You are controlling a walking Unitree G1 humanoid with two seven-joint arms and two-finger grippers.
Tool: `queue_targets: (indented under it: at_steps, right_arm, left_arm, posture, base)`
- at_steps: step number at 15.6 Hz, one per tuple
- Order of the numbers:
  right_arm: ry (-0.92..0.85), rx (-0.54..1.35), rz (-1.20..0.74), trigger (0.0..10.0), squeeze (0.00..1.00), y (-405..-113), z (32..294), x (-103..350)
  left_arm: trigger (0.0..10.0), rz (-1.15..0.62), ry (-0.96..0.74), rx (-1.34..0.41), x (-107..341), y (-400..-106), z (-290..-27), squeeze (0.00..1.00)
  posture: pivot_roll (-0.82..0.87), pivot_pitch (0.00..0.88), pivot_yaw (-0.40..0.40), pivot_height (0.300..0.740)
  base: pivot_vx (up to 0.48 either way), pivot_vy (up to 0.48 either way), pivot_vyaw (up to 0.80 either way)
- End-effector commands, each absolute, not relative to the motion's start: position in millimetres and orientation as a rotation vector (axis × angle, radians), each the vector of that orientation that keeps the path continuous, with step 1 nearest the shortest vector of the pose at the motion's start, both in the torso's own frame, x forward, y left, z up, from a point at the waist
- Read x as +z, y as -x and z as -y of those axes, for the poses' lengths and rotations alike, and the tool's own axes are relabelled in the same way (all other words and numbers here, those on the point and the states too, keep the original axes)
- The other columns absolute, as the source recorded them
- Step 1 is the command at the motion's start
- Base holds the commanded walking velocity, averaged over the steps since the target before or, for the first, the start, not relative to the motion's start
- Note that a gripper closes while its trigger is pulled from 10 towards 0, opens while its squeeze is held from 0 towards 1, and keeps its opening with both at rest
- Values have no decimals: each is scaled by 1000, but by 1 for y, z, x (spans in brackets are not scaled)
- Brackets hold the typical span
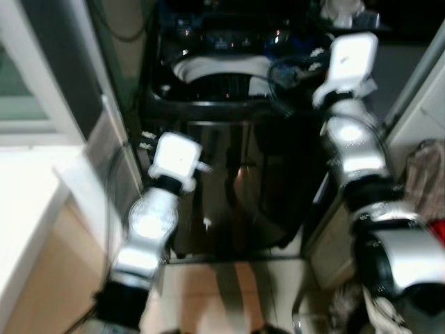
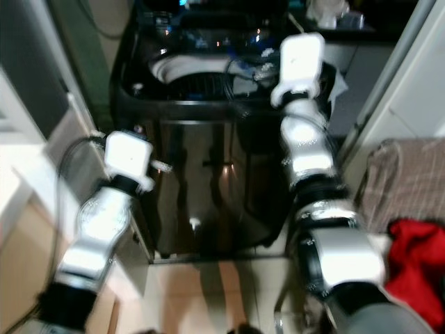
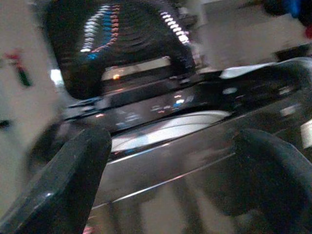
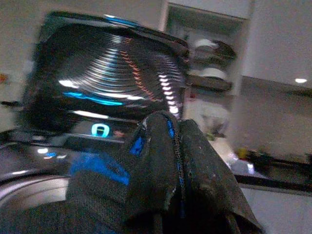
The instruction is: Clothes washing
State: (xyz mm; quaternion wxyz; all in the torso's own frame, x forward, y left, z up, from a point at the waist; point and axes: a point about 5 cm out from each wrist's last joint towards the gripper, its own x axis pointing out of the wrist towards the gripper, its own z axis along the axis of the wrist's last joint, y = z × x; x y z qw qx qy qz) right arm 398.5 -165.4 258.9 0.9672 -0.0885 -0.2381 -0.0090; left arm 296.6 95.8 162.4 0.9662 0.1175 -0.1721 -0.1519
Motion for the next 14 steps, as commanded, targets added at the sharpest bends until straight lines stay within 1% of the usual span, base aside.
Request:
queue_targets:
  at_steps: [1, 3, 4, 5, 6, 7, 9, 10, 11, 12, 13, 14]
  right_arm:
    - [166, -14, 531, 0, 0, -402, 157, 280]
    - [144, -23, 508, 0, 0, -412, 157, 298]
    - [117, -10, 461, 0, 0, -416, 155, 301]
    - [97, 2, 428, 0, 0, -419, 153, 302]
    - [88, 28, 361, 0, 0, -423, 147, 302]
    - [71, 26, 294, 0, 0, -426, 142, 295]
    - [57, 9, 220, 0, 0, -428, 138, 282]
    - [46, -14, 139, 3529, 0, -428, 138, 267]
    - [-23, -18, 79, 10000, 0, -428, 136, 256]
    - [-34, -39, 47, 10000, 0, -428, 137, 249]
    - [-62, -44, 26, 10000, 467, -427, 136, 245]
    - [-89, -44, 8, 10000, 1000, -427, 134, 242]
  left_arm:
    - [10000, 377, -264, -299, 170, -297, -101, 0]
    - [10000, 397, -273, -300, 176, -297, -102, 0]
    - [10000, 421, -296, -307, 184, -296, -100, 0]
    - [10000, 445, -322, -313, 191, -294, -97, 0]
    - [10000, 492, -327, -348, 210, -288, -90, 0]
    - [10000, 546, -324, -423, 233, -276, -88, 0]
    - [10000, 538, -304, -437, 245, -270, -92, 0]
    - [10000, 531, -309, -441, 252, -265, -96, 0]
    - [10000, 518, -308, -424, 255, -261, -100, 0]
    - [10000, 507, -297, -408, 258, -257, -105, 0]
    - [10000, 500, -294, -393, 259, -255, -107, 0]
    - [10000, 474, -302, -359, 259, -253, -113, 0]
  posture:
    - [9, 0, -19, 740]
    - [26, 0, -24, 740]
    - [38, 0, -29, 740]
    - [58, 0, -35, 740]
    - [80, 4, -37, 740]
    - [151, 34, -43, 740]
    - [209, 62, -48, 740]
    - [241, 78, -52, 740]
    - [268, 94, -52, 740]
    - [286, 100, -54, 740]
    - [295, 104, -57, 740]
    - [314, 110, -68, 740]
  base:
    - [480, 0, 0]
    - [480, 0, 0]
    - [480, 0, 0]
    - [0, 0, 0]
    - [0, 0, 0]
    - [0, 0, 0]
    - [0, 0, 0]
    - [0, 0, 0]
    - [0, 0, 0]
    - [0, 0, 0]
    - [0, 0, 0]
    - [0, 0, 0]
